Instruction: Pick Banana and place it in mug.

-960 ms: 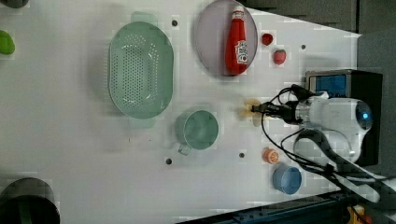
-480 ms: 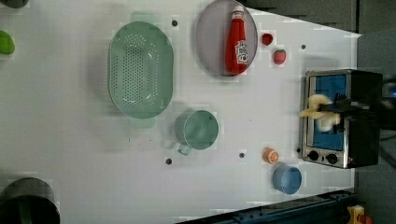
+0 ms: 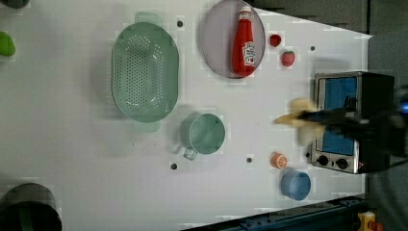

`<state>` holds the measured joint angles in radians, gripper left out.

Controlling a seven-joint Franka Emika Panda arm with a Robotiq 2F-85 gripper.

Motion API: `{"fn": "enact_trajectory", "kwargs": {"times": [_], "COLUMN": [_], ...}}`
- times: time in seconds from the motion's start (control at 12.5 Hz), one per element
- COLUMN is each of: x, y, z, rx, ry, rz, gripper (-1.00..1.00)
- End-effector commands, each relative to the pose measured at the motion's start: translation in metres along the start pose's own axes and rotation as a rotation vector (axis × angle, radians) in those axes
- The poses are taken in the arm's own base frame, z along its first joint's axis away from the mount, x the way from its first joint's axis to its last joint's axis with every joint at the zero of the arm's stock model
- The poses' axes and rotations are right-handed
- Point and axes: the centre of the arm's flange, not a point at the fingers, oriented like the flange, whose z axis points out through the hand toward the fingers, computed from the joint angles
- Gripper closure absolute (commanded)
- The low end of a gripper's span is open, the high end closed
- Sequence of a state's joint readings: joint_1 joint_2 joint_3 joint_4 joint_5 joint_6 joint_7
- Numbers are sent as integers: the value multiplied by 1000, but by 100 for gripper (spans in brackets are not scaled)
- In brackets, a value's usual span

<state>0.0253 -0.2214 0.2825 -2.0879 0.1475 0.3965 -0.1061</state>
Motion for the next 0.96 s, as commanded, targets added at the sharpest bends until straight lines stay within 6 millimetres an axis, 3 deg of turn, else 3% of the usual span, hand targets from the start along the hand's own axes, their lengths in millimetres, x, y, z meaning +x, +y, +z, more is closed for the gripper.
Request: {"fn": "enact_trajectory", "kwargs": {"times": [0.08, 0.24, 0.4, 0.48, 0.64, 0.88, 0.96], "x": [-42, -47, -46, -47, -51, -54, -49], "y": [-39, -43, -35, -26, -16, -17, -17], "z": [106, 141, 171, 198, 220, 241, 243], "rx": [-151, -142, -124, -108, -128, -100, -73], "ry": [-117, -112, -92, -84, -99, -95, -80], "rz": [206, 247, 249, 256, 255, 251, 258], "gripper": [37, 37, 37, 37, 36, -32, -74]}}
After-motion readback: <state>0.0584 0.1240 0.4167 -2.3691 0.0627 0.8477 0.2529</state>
